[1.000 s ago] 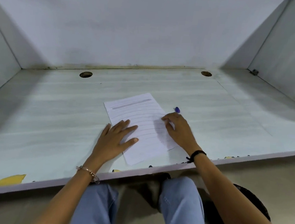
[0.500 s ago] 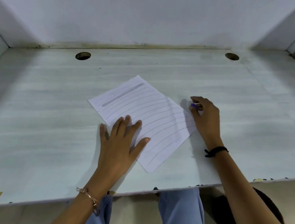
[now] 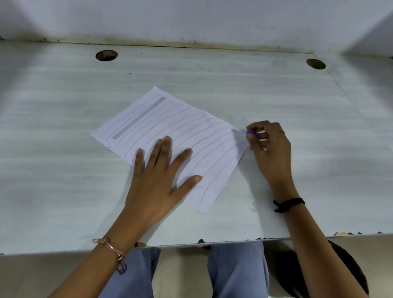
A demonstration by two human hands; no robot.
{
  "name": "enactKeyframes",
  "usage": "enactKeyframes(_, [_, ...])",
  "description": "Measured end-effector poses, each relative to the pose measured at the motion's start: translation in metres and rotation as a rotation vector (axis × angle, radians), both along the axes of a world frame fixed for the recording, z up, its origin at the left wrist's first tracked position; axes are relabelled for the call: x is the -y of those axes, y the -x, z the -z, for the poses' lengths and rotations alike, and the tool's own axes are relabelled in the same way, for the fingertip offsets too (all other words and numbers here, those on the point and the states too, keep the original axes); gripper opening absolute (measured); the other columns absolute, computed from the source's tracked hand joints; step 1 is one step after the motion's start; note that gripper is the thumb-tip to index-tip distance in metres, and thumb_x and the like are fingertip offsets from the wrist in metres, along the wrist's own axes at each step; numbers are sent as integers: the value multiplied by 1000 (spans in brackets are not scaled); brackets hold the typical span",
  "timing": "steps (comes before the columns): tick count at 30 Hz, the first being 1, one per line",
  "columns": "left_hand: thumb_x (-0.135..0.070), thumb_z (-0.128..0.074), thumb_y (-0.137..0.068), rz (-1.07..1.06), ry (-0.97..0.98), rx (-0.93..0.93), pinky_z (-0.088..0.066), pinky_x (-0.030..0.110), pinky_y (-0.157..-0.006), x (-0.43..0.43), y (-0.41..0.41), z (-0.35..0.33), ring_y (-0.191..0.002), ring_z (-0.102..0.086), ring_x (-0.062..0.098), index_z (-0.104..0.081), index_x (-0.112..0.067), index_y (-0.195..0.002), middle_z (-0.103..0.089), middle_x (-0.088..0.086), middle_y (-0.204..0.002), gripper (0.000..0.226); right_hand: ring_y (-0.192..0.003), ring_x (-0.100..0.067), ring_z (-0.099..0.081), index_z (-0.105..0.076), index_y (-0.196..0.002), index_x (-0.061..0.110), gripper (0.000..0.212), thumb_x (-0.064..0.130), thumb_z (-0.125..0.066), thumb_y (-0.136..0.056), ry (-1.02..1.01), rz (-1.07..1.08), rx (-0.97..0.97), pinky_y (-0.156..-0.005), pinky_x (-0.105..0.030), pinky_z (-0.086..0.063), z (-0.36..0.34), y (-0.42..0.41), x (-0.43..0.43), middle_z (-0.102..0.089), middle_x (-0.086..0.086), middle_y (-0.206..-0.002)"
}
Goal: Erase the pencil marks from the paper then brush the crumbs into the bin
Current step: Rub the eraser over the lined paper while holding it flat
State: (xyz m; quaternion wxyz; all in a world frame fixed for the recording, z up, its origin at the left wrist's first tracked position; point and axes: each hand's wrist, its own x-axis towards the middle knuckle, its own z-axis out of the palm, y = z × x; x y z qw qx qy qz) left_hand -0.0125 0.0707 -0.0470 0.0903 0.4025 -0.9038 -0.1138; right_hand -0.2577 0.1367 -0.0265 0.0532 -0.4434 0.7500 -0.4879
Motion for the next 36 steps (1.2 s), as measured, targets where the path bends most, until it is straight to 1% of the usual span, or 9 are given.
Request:
enactKeyframes(2, [-75,-4,-87,6,19,50,10,53,-118,1,0,0,-149,16,20,3,-51,-149,14,3,-162,67,-80,-12,-62,-67,-96,16,14,5,-63,-88,-7,-133,97,-68,-14,-51,-3,-16,-7,-61,-1,-99])
enactKeyframes(5, [-71,-1,-89,11,25,93,13,59,-112,1,0,-1,-148,18,26,12,-56,-145,17,2,-162,60,-70,-10,-63,-67,-97,14,16,3,-66,-86,-50,-280,226,-67,-15,-50,-9,-45,-22,-67,2,-92])
enactKeyframes(10, [-50,-4,-101,186,98,54,9,68,-110,4,1,-1,-148,14,13,-3,-48,-151,10,-4,-163,50,-79,-10,-65,-71,-90,10,8,8,-72,-83,-109,-415,51,-73,-18,-53,-6,-84,-44,-69,1,-87])
enactKeyframes(12, [-50,6,-95,271,34,65,5,64,-114,7,1,-1,-147,14,3,-1,-47,-151,10,-11,-162,57,-81,-11,-65,-71,-92,10,10,6,-72,-83,-104,-422,29,-74,-19,-54,-6,-91,-48,-68,1,-89])
enactKeyframes(15, [-53,14,-88,293,-36,82,12,55,-116,11,-2,-3,-144,18,-3,9,-50,-149,15,-16,-160,61,-79,-11,-64,-71,-92,11,12,5,-72,-81,-118,-390,9,-73,-22,-54,-6,-93,-48,-68,1,-87])
enactKeyframes(23, [-54,2,-96,269,58,95,9,56,-116,9,-1,2,-148,12,7,7,-49,-150,10,-12,-162,54,-64,-16,-57,-72,-84,13,14,3,-74,-74,-151,-509,1,-63,-21,-48,-10,-102,-51,-65,1,-77])
enactKeyframes(27, [-56,11,-90,263,44,99,11,57,-115,8,-1,2,-147,15,7,8,-49,-150,13,-13,-161,60,-62,-16,-52,-70,-80,16,9,11,-72,-74,-119,-336,-82,-58,-26,-46,-10,-97,-38,-61,1,-72])
enactKeyframes(31, [-53,7,-93,265,67,96,10,59,-115,9,0,3,-148,14,8,7,-47,-151,11,-11,-162,58,-59,-15,-45,-71,-80,16,11,8,-73,-73,-183,-510,-36,-56,-19,-37,-11,-103,-47,-64,0,-72])
enactKeyframes(36, [-55,1,-97,264,68,88,11,59,-115,10,0,6,-148,15,8,9,-47,-150,12,-11,-162,55,-60,-10,-48,-70,-80,16,10,8,-72,-74,-148,-382,-85,-58,-17,-37,-13,-92,-33,-63,4,-73])
